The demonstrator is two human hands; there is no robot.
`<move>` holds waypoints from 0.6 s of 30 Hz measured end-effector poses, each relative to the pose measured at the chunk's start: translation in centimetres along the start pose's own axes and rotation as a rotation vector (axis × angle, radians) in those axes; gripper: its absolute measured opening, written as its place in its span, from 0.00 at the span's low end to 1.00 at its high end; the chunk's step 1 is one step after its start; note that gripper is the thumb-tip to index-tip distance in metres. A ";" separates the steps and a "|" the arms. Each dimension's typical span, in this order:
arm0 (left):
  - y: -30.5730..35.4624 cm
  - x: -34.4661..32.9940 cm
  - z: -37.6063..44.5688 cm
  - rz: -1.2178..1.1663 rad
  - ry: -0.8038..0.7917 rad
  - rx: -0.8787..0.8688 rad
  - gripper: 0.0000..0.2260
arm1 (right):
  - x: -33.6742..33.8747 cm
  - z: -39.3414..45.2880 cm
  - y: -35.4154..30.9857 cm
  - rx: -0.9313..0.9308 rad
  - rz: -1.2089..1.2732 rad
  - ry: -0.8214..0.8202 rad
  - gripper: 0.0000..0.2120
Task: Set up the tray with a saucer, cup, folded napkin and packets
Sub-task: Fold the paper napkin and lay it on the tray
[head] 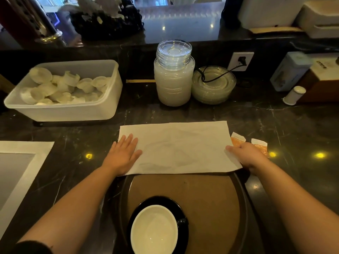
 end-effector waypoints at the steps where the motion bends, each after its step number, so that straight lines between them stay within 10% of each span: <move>1: 0.0 0.0 0.0 0.003 -0.001 0.001 0.37 | 0.0 -0.1 -0.1 -0.019 0.063 -0.025 0.15; 18: -0.4 -0.9 0.2 -0.038 0.086 -0.037 0.32 | 2.2 -6.2 -14.7 0.485 0.014 0.088 0.06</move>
Point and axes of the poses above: each hand's wrist, its own z-axis towards the middle knuckle, its own x-axis out of the back of the hand, y = z × x, the point moved 4 cm from there along z, towards the middle knuckle, and after that the axes turned 8 degrees about x, right-handed, at the moved point
